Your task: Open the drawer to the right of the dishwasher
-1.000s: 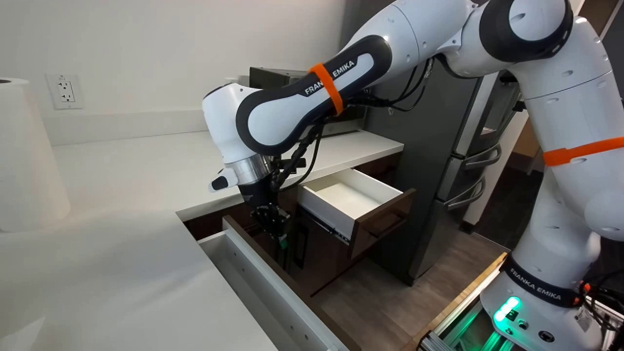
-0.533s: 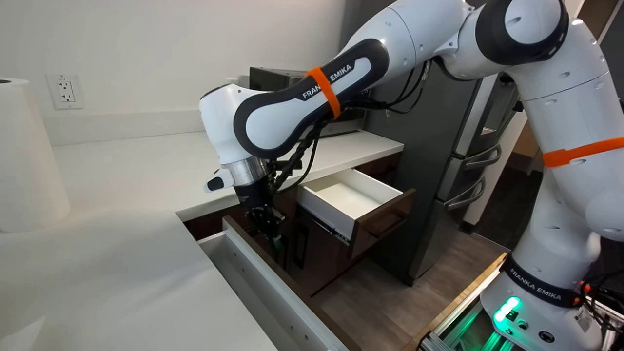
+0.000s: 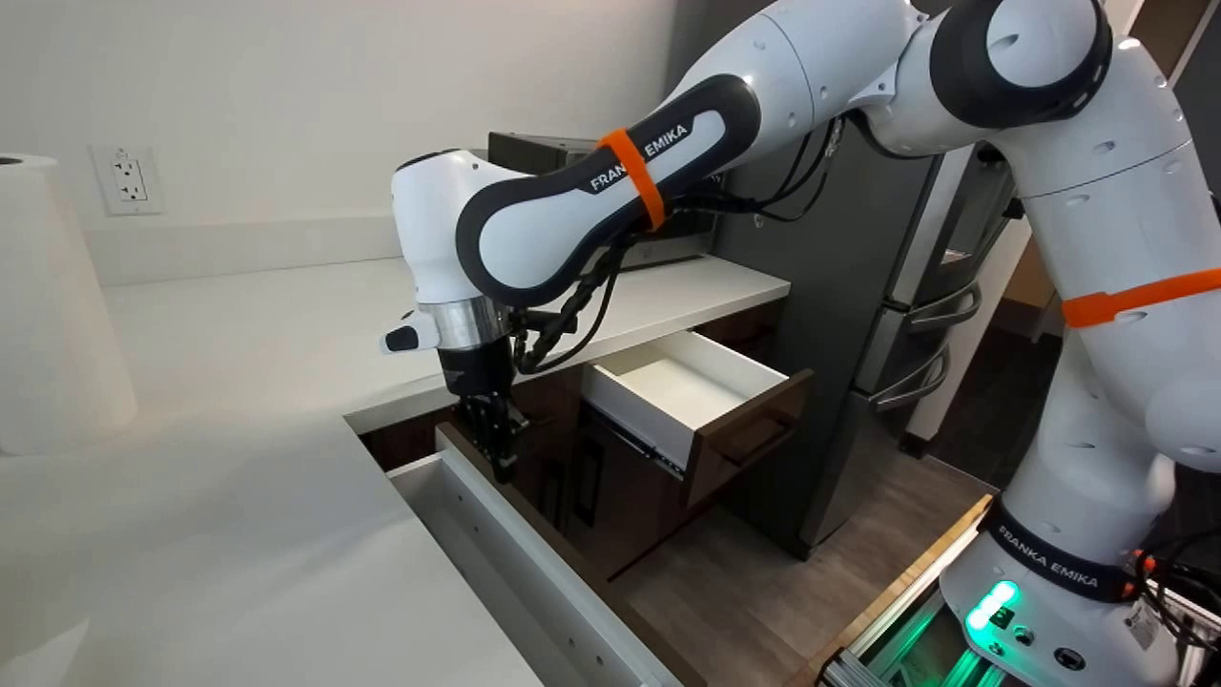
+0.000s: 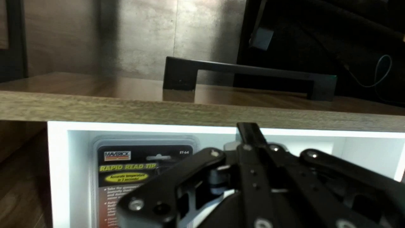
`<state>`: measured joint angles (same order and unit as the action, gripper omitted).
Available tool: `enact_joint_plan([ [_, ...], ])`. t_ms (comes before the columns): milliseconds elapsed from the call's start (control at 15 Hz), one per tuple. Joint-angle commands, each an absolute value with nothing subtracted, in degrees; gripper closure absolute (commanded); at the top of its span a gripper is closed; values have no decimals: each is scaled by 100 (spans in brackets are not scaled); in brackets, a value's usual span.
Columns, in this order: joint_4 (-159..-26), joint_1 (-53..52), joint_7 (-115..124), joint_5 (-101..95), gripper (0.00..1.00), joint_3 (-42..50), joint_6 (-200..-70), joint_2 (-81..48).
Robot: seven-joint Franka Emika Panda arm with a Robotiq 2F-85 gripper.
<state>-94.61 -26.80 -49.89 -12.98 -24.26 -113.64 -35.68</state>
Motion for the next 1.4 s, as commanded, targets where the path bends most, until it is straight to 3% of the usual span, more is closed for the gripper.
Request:
enact_joint_plan([
  [0, -9658, -2755, -4674, -1424, 100, -2292, -12061, -3566],
  [600, -10113, -2902, -3825, -1923, 100, -1976, -13303, -3714],
  [1333, -10575, -2726, -3882, -2005, 100, -2033, -12298, -3317],
])
